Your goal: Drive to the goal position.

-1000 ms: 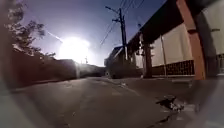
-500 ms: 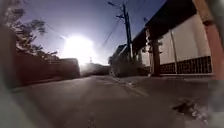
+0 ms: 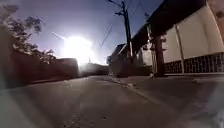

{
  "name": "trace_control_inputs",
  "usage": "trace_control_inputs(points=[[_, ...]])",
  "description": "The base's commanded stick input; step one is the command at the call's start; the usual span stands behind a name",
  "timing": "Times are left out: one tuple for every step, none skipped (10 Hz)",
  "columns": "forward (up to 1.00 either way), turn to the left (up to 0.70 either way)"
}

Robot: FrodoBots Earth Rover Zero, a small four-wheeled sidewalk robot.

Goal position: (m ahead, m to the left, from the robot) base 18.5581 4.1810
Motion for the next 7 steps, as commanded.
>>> trace_control_inputs(points=[[1.0, 0.0], [1.0, 0.0], [1.0, 0.0], [1.0, 0.0], [1.0, 0.0], [1.0, 0.04], [1.0, 0.07]])
